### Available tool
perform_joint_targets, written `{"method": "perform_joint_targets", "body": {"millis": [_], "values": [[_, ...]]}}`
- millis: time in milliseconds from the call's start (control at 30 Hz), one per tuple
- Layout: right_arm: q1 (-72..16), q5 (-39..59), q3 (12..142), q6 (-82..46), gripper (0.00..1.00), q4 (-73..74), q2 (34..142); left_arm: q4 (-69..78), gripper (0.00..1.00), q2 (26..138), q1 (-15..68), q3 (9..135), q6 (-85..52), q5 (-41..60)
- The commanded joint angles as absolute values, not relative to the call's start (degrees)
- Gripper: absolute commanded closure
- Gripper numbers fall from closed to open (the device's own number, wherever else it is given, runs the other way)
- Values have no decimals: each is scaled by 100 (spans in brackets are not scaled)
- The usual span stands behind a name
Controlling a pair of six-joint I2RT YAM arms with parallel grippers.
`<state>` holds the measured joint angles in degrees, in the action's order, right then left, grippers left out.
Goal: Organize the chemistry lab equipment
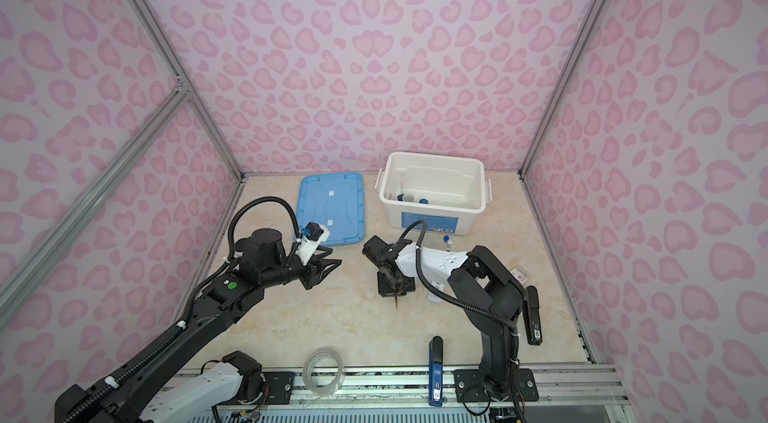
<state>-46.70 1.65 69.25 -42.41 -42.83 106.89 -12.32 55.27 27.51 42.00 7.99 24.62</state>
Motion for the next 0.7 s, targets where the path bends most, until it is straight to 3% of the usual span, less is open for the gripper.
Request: {"method": "perform_joint_targets", "body": {"millis": [0, 667], "values": [[-4626, -5, 7049, -4075, 88, -4480, 10611, -1107, 53, 5522, 2751, 4228, 809, 2496], [-4448, -313, 7987, -3395, 88, -5310, 10176, -1096, 53, 5458, 2751, 4236, 791, 2471]]}}
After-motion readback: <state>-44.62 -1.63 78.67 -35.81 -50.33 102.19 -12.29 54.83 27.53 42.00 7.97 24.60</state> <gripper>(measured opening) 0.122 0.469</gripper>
